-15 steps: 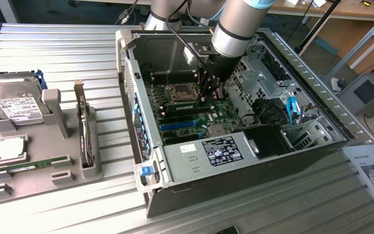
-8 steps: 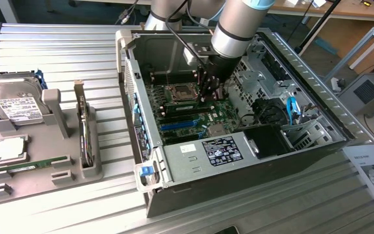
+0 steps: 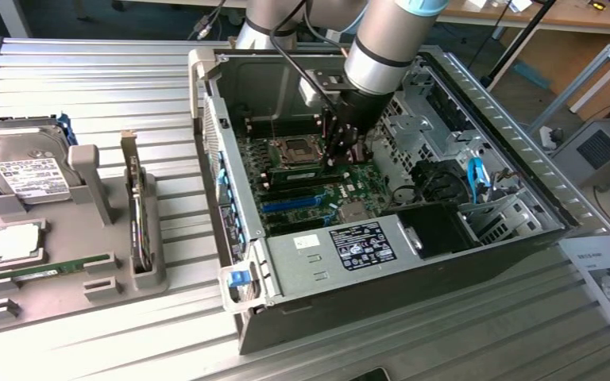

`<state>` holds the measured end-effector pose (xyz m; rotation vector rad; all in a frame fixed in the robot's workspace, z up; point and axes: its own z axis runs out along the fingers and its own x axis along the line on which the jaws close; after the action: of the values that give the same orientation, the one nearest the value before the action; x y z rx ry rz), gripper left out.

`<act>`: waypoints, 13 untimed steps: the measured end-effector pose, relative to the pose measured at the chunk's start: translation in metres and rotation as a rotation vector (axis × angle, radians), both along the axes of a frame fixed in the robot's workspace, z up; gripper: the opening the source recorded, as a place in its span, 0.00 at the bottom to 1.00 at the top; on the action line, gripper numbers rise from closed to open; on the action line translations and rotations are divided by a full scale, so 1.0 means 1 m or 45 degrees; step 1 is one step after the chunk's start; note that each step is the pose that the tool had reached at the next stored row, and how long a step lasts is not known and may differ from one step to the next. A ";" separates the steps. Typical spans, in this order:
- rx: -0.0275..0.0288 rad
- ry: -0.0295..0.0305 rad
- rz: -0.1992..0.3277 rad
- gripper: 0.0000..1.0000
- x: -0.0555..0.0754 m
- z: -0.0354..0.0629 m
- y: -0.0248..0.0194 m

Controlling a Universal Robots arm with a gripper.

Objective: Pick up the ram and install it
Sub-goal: 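Insert the ram into the slot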

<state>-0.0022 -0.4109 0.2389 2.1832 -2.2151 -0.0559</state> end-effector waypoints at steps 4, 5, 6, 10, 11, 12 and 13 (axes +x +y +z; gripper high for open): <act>0.0000 -0.0001 0.007 0.12 0.000 0.0000 0.0000; 0.0000 -0.0001 0.008 0.12 0.000 0.0000 0.0000; 0.0000 0.0000 0.008 0.12 0.000 0.0000 0.0000; -0.0001 0.0000 0.009 0.12 -0.001 0.0000 0.0000; -0.0001 0.0000 0.009 0.12 -0.001 -0.0002 0.0000; 0.0000 0.0000 0.009 0.12 -0.001 -0.0004 0.0000; 0.0000 -0.0001 0.009 0.12 -0.001 -0.0006 0.0000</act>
<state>-0.0028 -0.4109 0.2383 2.1908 -2.2076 -0.0557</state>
